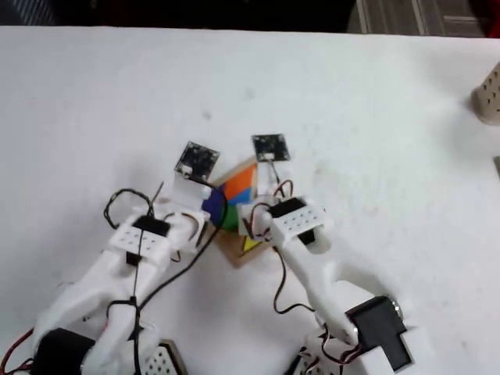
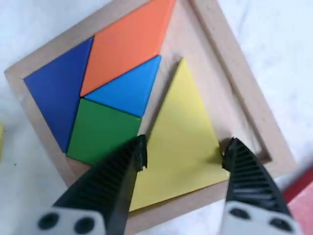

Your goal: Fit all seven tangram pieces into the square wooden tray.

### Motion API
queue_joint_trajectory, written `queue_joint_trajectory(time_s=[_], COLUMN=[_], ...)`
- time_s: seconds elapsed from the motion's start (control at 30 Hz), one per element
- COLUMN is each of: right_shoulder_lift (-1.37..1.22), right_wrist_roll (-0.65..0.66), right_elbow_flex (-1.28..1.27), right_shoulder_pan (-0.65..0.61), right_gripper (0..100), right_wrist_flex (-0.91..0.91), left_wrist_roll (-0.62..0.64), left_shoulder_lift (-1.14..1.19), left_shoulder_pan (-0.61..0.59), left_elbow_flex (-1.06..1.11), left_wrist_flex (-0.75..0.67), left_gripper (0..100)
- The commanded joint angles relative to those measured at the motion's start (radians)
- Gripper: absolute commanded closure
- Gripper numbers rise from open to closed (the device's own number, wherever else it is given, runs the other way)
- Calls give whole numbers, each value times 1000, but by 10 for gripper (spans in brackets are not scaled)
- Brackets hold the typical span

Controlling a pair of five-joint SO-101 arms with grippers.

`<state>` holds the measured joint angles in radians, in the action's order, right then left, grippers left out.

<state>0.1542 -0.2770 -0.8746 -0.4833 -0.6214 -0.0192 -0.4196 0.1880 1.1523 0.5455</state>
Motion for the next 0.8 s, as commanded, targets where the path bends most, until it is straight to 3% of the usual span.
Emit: queue_joint_trajectory(time_s=[0.0, 0.23, 0.57, 0.77], right_shoulder_lift=[24, -56, 50, 107], right_wrist_roll=[14, 15, 17, 83], right_elbow_flex=[-15, 51, 51, 49], right_shoulder_pan=[16, 2, -2, 48], right_gripper=[752, 755, 756, 871], right_wrist_flex=[5, -96, -245, -259], left_wrist_roll=[-12, -12, -12, -12], left_shoulder_lift=[-4, -4, -4, -4], left_shoulder_pan=[2, 2, 2, 1], left_elbow_flex=[-23, -23, -23, -23], left_wrist_flex=[-25, -25, -25, -25], left_gripper=[977, 977, 977, 977])
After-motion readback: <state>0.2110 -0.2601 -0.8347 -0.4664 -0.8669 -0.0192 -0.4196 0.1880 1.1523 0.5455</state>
